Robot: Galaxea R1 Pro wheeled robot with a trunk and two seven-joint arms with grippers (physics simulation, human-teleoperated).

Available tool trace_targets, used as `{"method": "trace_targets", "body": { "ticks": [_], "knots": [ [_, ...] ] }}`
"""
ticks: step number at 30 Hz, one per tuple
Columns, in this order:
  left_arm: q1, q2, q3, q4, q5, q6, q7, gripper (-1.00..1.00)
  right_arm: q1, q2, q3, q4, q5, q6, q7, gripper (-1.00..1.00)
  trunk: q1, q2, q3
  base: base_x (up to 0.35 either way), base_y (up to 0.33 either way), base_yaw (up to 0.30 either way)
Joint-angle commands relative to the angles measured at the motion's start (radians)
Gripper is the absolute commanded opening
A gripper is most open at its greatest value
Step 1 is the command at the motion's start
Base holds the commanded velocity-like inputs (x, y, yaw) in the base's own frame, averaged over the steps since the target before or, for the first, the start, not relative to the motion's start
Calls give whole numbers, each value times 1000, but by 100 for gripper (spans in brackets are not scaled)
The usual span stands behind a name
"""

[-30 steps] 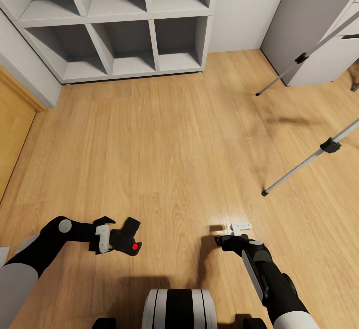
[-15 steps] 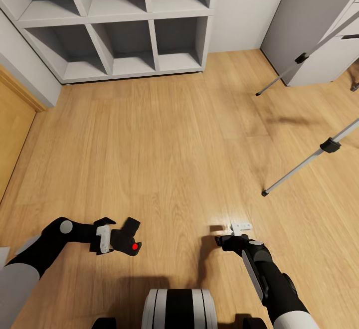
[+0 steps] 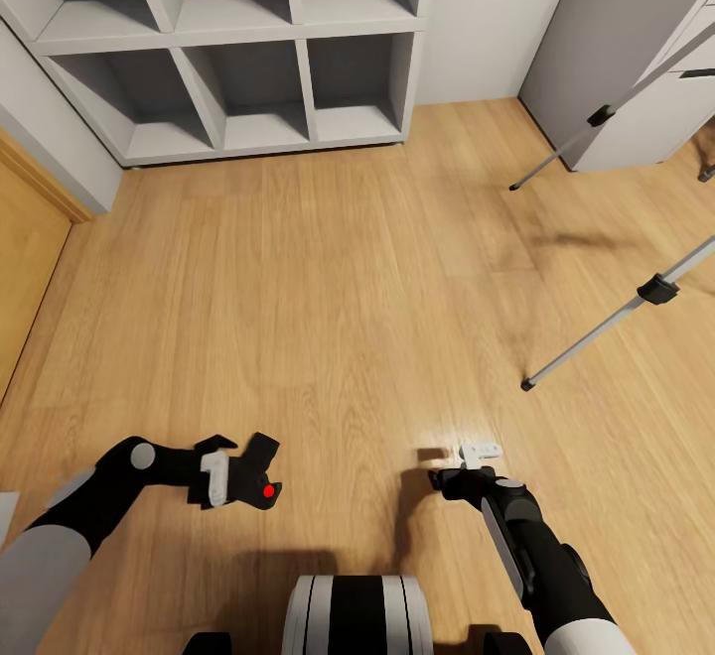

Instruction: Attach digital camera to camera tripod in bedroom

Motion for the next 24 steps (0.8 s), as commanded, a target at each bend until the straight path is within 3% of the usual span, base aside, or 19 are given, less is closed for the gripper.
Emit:
{"method": "trace_targets", "body": {
  "ticks": [1, 8, 24],
  "knots": [
    [0, -1, -2, 1, -13, -5, 2, 100, 0, 0, -1, -1, 7, 5, 6, 100, 0, 0, -1, 0, 0, 0],
    [0, -15, -1, 12, -66, -6, 14, 100, 0, 0, -1, -1, 6, 5, 6, 100, 0, 0, -1, 0, 0, 0],
    [-1, -27, 0, 27, -83, -7, 17, 100, 0, 0, -1, -1, 5, 5, 6, 100, 0, 0, -1, 0, 0, 0]
  ]
}}
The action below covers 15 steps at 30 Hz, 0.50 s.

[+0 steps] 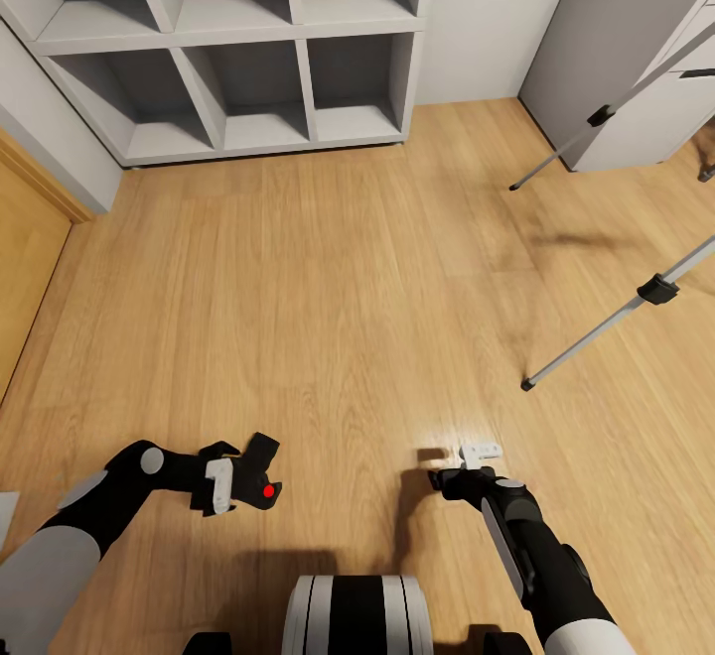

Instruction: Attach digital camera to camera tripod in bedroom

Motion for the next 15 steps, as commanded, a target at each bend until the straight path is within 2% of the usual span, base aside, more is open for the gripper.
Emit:
{"method": "trace_targets", "body": {
  "ticks": [1, 15],
  "knots": [
    [0, 1, -3, -1, -5, -5, 0, 100, 0, 0, -1, -1, 7, 5, 6, 100, 0, 0, -1, 0, 0, 0],
    [0, 2, -4, 41, -10, -8, 18, 100, 0, 1, -1, -1, 6, 5, 6, 100, 0, 0, -1, 0, 0, 0]
  ]
}}
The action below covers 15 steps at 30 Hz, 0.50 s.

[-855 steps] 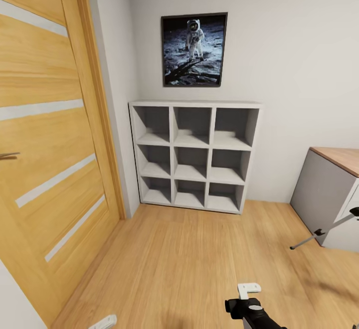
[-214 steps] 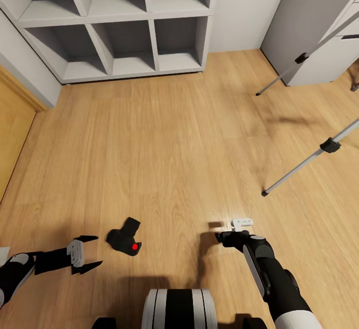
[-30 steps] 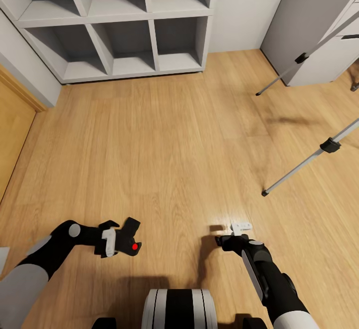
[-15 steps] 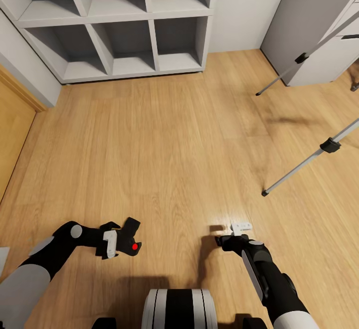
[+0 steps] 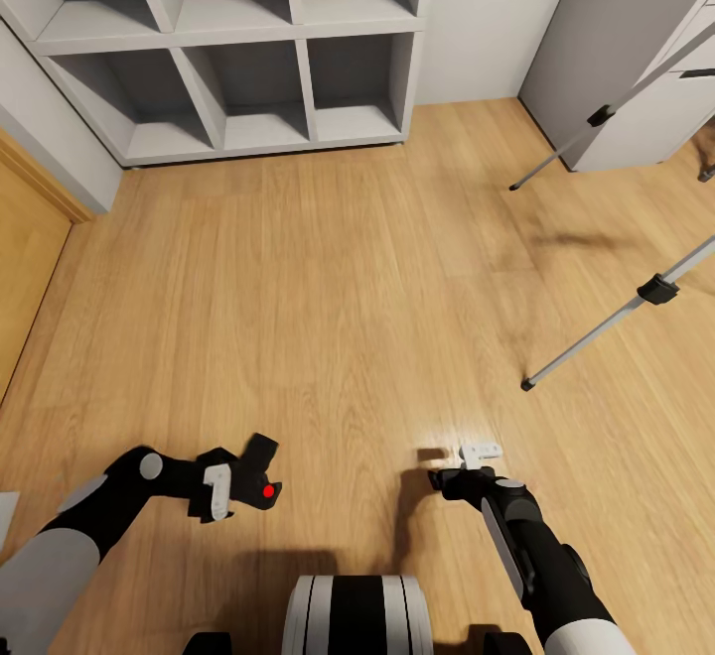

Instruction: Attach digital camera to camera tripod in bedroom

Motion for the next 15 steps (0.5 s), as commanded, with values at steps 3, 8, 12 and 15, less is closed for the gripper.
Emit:
{"method": "trace_targets", "body": {
  "ticks": [3, 8, 12, 15],
  "knots": [
    [0, 1, -3, 5, -6, -7, 5, 100, 0, 0, -1, -1, 7, 5, 6, 100, 0, 0, -1, 0, 0, 0],
    [-1, 2, -3, 11, -6, -8, 10, 100, 0, 0, -1, -1, 7, 5, 6, 100, 0, 0, -1, 0, 0, 0],
    [-1, 2, -5, 13, -6, -8, 10, 100, -1, 0, -1, -1, 7, 5, 6, 100, 0, 0, -1, 0, 0, 0],
    [-1, 4, -5, 18, -6, -8, 10, 100, -1, 0, -1, -1, 7, 5, 6, 100, 0, 0, -1, 0, 0, 0]
  ]
}}
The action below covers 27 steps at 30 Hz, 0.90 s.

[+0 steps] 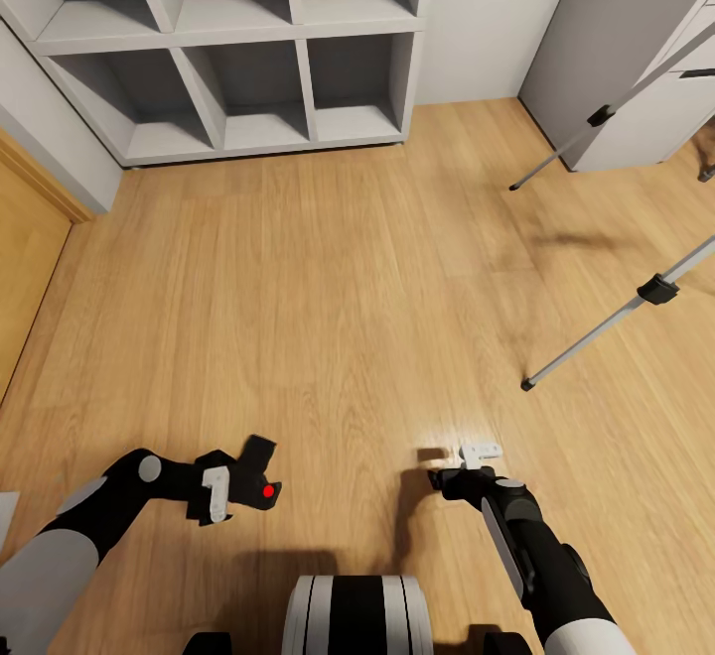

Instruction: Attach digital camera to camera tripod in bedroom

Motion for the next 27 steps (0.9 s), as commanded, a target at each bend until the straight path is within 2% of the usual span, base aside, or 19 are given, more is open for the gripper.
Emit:
{"method": "trace_targets", "body": {
  "ticks": [1, 20, 21, 27],
  "knots": [
    [0, 1, -3, 0, -6, -6, 0, 100, 0, 0, -1, -1, 7, 5, 6, 100, 0, 0, -1, 0, 0, 0],
    [0, 3, -4, 33, -6, -4, 55, 100, 1, 0, -1, -1, 6, 5, 9, 100, 0, 0, -1, 0, 0, 0],
    [0, 3, -4, 37, -6, -3, 56, -100, 1, 0, -1, -1, 6, 5, 10, 100, 0, 0, -1, 0, 0, 0],
    [0, 2, -3, 56, -6, -3, 65, -100, 1, 0, -2, -1, 5, 5, 11, 100, 0, 0, -1, 0, 0, 0]
  ]
}}
